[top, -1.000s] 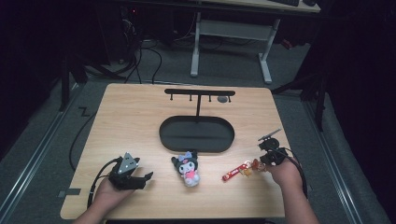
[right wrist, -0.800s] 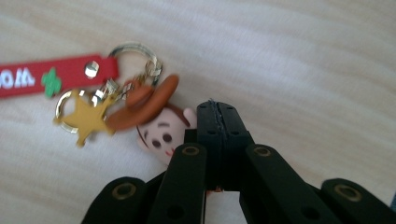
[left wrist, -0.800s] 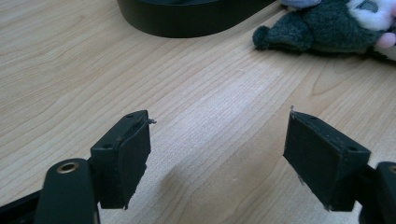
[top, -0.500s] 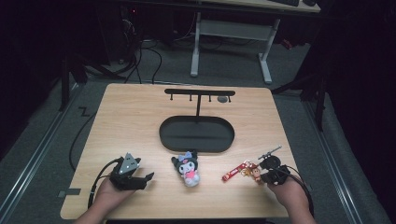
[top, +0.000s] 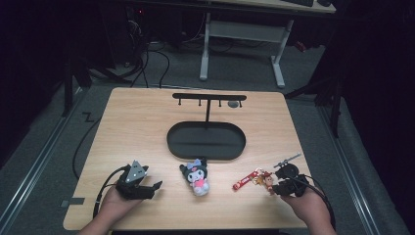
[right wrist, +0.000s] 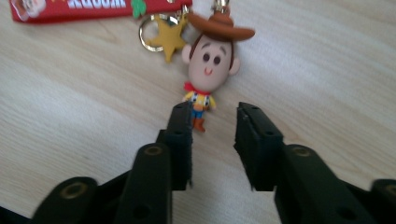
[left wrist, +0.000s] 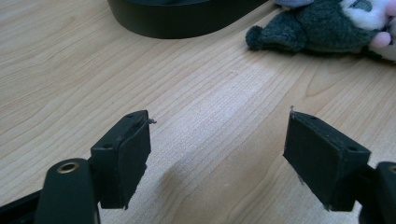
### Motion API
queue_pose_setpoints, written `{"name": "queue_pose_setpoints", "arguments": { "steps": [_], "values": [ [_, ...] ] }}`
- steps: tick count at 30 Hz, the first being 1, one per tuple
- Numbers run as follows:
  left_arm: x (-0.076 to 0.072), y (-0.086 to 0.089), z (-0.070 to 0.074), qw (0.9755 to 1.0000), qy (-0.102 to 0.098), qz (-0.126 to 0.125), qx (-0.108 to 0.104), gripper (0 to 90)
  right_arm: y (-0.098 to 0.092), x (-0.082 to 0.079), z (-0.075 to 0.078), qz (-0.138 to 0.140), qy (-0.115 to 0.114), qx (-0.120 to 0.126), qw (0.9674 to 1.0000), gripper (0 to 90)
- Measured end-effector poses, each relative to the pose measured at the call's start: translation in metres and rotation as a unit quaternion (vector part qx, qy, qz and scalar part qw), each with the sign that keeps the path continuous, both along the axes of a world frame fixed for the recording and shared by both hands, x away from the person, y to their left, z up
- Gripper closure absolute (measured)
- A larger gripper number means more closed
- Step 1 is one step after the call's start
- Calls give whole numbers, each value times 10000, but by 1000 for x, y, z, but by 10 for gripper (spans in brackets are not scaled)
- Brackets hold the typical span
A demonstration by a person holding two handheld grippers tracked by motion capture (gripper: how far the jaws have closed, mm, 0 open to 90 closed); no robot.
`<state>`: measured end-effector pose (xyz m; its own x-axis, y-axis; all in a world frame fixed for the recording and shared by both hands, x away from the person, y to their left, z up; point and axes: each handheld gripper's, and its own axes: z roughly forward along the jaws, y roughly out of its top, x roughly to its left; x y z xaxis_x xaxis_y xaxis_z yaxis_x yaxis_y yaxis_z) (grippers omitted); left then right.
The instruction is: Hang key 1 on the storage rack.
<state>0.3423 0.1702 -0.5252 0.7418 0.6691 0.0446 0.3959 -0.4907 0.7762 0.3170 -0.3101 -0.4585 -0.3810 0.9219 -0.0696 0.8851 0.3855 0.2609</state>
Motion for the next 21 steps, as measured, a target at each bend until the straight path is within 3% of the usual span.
{"name": "queue_pose_setpoints", "arguments": {
  "steps": [6, 10, 12, 14, 17, 21],
  "values": [
    [1, 0, 0, 10000, 18, -35, 5, 233, 2, 16, -1, -107, 54, 74, 9999, 558],
    [0, 0, 1, 10000, 2, -46, -19, 233, -1, 29, -13, -355, 190, 202, 9990, 523],
    [0, 0, 1, 10000, -10, -71, -26, 234, -3, 33, -19, -482, 218, 377, 9979, 517],
    [1, 1, 0, 10000, 15, -61, -42, 234, -2, 35, -24, -471, 243, 433, 9977, 511],
    [1, 1, 0, 10000, 25, -70, -28, 234, 1, 39, -31, -439, 378, 482, 9972, 529],
    [0, 1, 0, 10000, 40, -33, -15, 235, 5, 43, -31, -318, 352, 455, 9978, 617]
  ]
}}
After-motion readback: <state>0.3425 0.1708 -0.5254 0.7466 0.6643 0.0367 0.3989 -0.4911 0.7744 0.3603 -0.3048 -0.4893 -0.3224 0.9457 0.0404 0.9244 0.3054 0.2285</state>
